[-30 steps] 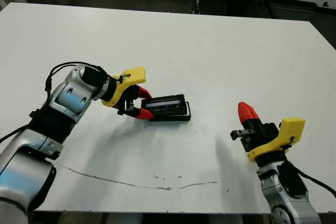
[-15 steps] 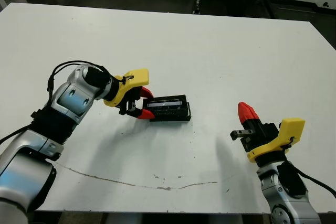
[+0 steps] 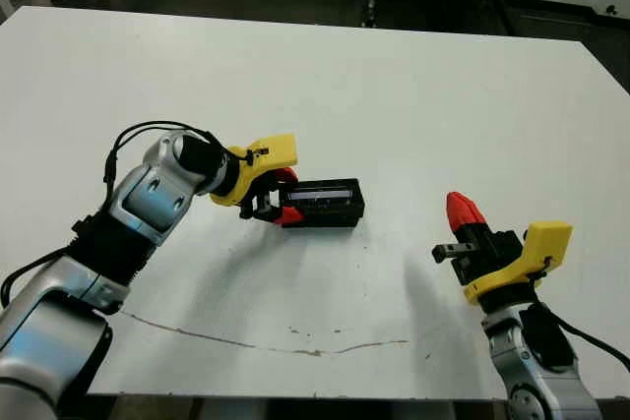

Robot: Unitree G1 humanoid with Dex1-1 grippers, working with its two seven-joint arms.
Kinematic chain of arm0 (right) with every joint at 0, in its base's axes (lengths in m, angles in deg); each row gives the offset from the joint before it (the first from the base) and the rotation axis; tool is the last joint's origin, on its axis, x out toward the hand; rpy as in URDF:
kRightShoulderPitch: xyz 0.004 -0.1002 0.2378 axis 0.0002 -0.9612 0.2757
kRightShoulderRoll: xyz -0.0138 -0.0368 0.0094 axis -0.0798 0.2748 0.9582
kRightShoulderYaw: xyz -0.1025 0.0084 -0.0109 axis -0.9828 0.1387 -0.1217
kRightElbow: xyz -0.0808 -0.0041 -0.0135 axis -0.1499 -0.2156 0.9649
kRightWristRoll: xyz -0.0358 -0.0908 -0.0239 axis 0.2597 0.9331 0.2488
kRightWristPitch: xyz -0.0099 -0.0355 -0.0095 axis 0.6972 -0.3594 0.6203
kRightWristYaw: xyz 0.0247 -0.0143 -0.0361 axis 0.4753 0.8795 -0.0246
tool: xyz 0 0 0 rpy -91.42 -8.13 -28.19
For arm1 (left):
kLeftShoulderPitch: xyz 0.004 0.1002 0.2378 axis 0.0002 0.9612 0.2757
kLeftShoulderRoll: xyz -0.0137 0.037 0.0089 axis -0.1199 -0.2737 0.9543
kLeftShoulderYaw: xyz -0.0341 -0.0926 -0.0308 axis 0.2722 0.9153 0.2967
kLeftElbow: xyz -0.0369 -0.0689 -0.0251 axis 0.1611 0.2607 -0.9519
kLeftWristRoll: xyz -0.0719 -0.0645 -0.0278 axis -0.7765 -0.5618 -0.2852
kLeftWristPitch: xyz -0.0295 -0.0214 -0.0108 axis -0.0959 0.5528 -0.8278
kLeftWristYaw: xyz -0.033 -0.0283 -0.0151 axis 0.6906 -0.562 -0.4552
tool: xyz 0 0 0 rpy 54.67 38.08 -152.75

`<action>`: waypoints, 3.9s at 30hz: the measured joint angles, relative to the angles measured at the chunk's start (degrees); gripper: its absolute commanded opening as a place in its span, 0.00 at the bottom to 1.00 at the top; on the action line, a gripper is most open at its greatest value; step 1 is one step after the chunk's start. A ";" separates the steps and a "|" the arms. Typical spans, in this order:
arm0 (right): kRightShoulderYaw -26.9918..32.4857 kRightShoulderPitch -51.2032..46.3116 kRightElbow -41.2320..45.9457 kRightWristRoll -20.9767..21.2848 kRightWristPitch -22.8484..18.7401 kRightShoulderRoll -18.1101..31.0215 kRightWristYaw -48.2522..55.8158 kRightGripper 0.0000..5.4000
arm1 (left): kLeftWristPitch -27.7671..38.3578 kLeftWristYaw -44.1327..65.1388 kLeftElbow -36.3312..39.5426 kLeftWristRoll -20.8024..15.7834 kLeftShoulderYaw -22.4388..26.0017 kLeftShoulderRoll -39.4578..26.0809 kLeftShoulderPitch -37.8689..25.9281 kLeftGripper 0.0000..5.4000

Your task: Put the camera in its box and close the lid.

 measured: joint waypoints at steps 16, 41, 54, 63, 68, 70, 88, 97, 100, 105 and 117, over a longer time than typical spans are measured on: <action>-0.06 -0.01 -0.04 -0.05 0.01 -0.02 0.05 0.00 | -2.56 -0.57 0.07 -1.68 0.26 0.42 0.23 0.58; 0.01 0.00 -0.20 -0.01 0.09 0.00 0.40 0.00 | 3.96 3.78 -3.97 -6.39 1.90 -2.55 -0.04 0.57; 0.02 0.12 -0.15 -0.08 0.00 0.01 0.16 0.00 | 6.25 3.76 -2.40 -7.07 2.42 -4.24 1.53 0.57; 0.04 0.26 -0.21 -0.08 0.02 0.13 0.52 0.00 | 4.77 3.42 1.35 -7.11 3.59 -5.45 3.36 0.57; 0.06 0.29 -0.22 -0.10 0.02 0.12 0.53 0.00 | 3.50 2.87 3.70 -7.08 4.14 -6.05 4.40 0.57; 0.05 0.29 -0.22 -0.11 0.02 0.13 0.55 0.00 | 3.11 2.58 4.25 -7.08 4.17 -6.17 4.62 0.57; 0.01 0.24 -0.43 -0.08 0.13 0.12 1.01 0.00 | 5.02 1.80 4.75 -7.12 4.24 -6.77 5.61 0.57; -0.10 0.18 -0.33 -0.04 0.04 0.05 0.50 0.00 | 4.70 1.79 4.87 -7.32 4.38 -7.02 5.85 0.57; -0.09 0.18 -0.33 -0.04 0.04 0.06 0.52 0.00 | 5.71 1.79 3.76 -8.24 4.95 -7.03 6.29 0.57; -0.10 0.18 -0.33 -0.08 0.04 0.05 0.52 0.00 | 6.42 1.78 3.35 -8.35 4.96 -7.04 6.39 0.57; -0.12 0.09 -0.33 -0.04 0.03 0.05 0.55 0.00 | 6.95 0.83 4.62 -1.36 0.17 -8.18 5.47 0.78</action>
